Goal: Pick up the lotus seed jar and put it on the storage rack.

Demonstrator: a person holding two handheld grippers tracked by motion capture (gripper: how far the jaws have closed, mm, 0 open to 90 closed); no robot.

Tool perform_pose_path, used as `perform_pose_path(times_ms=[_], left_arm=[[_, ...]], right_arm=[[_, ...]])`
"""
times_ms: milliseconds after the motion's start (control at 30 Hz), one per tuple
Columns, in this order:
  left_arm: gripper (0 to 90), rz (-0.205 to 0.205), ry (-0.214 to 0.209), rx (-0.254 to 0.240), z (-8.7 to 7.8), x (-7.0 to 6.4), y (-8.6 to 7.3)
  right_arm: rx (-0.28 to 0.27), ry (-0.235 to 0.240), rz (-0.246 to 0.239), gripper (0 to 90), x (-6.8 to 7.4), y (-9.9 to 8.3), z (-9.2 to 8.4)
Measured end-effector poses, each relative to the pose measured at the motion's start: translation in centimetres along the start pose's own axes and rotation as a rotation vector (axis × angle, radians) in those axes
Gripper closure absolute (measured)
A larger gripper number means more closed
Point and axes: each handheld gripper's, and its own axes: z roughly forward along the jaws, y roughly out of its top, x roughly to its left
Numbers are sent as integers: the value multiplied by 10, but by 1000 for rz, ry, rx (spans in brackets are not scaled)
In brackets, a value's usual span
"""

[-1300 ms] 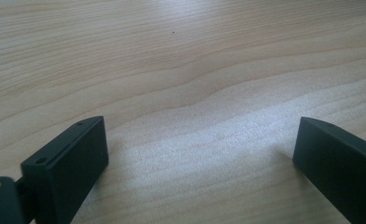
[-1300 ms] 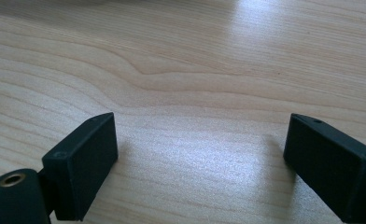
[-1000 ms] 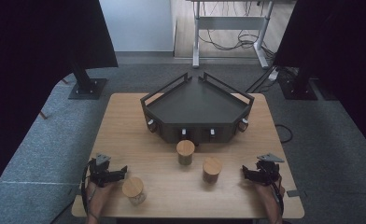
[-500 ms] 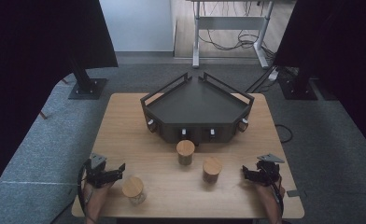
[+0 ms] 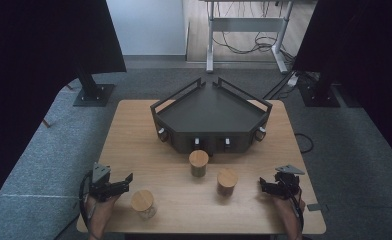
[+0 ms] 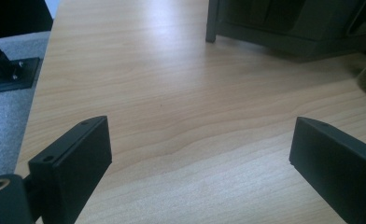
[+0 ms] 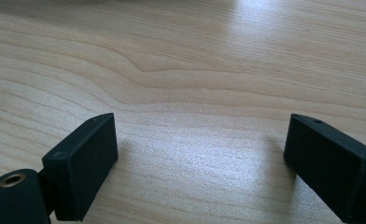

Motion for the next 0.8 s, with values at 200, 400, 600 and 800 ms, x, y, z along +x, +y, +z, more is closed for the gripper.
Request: perform_pose_path(times_ms=[200, 400, 600, 800], left_arm=[[54, 3, -7, -25, -7, -2, 4], [54, 1, -17, -51, -14, -3, 8], [54, 2, -30, -79, -21, -6, 13], [54, 11, -37, -101, -29, -11, 17]], right_arm=[[0, 0, 0, 92, 0, 0, 0], [0, 0, 0, 92, 0, 0, 0], [0, 0, 0, 92, 0, 0, 0], [0, 0, 0, 92, 0, 0, 0]])
